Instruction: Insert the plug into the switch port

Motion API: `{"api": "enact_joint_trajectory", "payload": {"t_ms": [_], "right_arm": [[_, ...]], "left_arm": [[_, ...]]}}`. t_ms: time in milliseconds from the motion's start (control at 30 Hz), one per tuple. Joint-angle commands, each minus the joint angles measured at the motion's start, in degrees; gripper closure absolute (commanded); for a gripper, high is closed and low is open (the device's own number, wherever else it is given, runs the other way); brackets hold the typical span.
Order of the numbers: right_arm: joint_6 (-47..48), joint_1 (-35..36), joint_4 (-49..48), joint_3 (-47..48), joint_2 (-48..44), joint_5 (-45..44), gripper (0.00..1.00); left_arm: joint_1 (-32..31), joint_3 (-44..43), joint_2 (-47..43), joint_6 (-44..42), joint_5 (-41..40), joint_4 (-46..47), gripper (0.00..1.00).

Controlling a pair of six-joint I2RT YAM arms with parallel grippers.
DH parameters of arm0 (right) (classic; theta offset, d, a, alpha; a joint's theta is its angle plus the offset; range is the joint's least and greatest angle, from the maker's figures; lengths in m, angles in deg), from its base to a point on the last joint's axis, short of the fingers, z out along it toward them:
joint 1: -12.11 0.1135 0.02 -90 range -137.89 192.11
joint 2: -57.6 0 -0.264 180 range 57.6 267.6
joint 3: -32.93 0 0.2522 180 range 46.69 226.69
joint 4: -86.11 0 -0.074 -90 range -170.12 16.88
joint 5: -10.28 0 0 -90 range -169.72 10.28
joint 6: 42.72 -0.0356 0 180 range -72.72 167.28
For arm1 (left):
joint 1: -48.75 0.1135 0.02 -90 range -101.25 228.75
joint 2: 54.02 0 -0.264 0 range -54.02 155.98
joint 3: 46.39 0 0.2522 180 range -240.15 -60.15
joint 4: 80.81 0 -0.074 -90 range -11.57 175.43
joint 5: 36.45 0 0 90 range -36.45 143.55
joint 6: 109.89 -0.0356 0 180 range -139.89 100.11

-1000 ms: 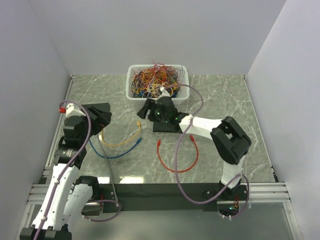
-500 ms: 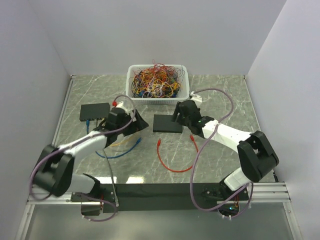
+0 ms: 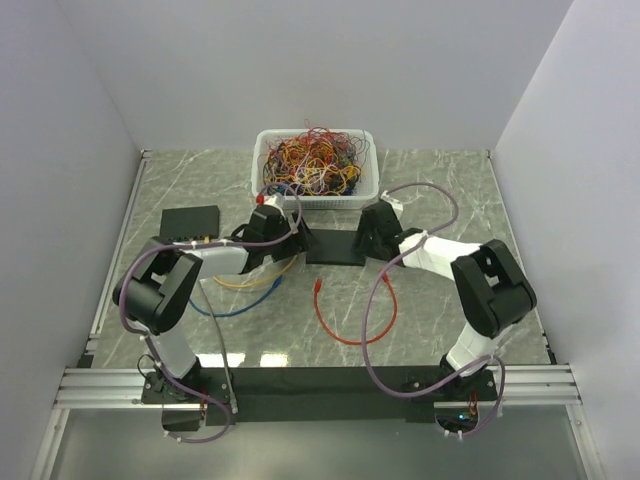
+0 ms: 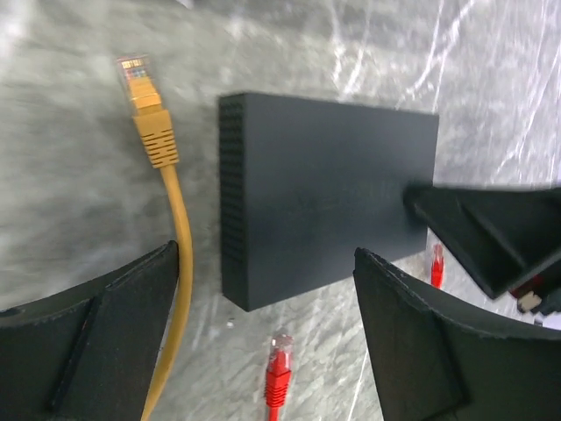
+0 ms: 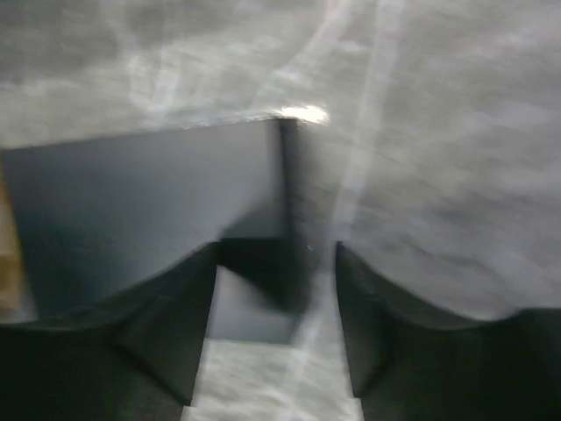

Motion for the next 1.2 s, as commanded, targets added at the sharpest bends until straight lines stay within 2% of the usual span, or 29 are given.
{"api": "enact_joint_trajectory", "payload": {"t_ms": [0,200,400,467,633,800,900,1067,1167], "right_arm": [[0.8,0.1,-2.3,2.9,2.8,4.5,0.44],[1.2,0.8,-3.2,3.4,5.1,6.5,0.65],[1.9,2.9,-3.8,4.3,6.8,8.0,0.75],[2.3,3.8,-3.9,5.1,7.5,8.5,0.76],[3.0,10.0,-3.6,7.3,9.1,8.1,0.77],[2.1,14.3,-2.8,9.5,11.4,6.9,0.77],[1.6,15.2,-3.0,10.5,13.0,6.9,0.77],[2.7,15.1,-1.3,13.4,14.6,5.5,0.77],[4.4,15.1,1.3,15.4,13.9,2.5,0.70]], "left_arm": [[-1.9,-2.3,1.3,0.2,1.5,3.4,0.14],[-5.2,-0.4,2.6,1.8,1.7,5.7,0.16],[-7.6,3.5,1.2,3.2,1.6,8.3,0.18],[-7.9,5.7,-0.3,3.7,1.4,8.1,0.19],[-8.0,14.1,-10.7,5.2,-2.9,4.6,0.19],[-7.9,19.1,-24.0,6.4,-8.2,-5.8,0.18],[-7.9,20.9,-30.5,6.9,-14.1,-12.9,0.16],[-7.7,21.0,-34.9,6.7,-19.1,-20.9,0.11],[-7.7,19.1,-35.0,7.2,-20.9,-26.6,0.11]]}}
